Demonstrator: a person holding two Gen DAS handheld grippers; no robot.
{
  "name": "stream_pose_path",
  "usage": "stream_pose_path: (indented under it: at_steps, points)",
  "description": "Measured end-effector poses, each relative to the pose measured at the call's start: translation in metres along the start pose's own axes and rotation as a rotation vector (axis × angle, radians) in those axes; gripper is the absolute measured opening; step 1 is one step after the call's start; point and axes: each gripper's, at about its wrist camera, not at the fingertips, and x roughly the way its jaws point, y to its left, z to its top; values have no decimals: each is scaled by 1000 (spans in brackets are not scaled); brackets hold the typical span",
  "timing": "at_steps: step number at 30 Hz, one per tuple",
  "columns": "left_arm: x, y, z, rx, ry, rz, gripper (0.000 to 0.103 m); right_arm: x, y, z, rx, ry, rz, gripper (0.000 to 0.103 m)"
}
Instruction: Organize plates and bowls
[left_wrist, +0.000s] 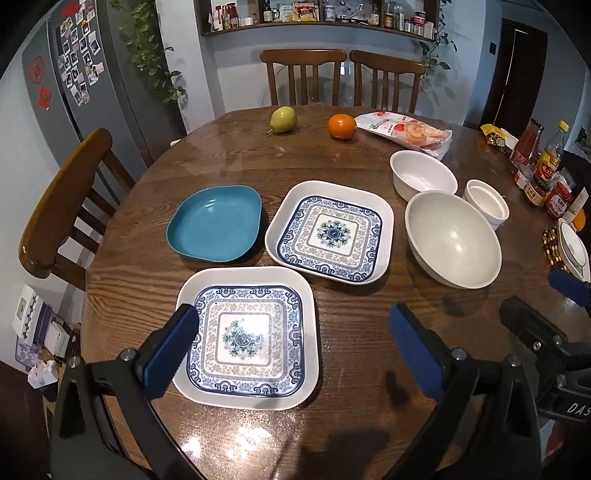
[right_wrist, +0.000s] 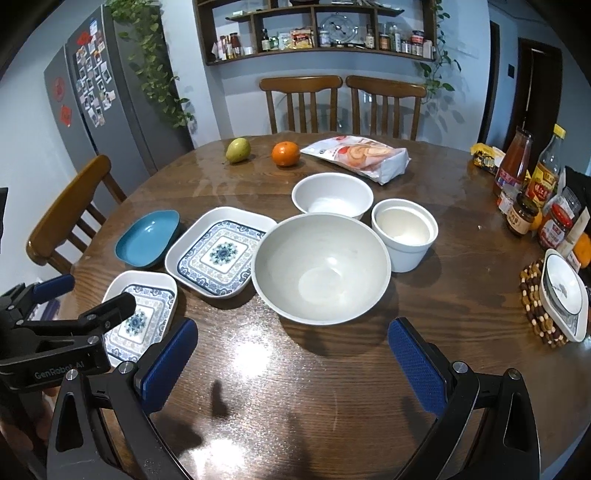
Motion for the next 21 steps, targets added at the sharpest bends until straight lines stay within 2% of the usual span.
stream_pose_path:
  at_steps: [21]
  points:
    - [-1,4,-1,-24,4,9,102,-1,3,0,-11,-3,10,103]
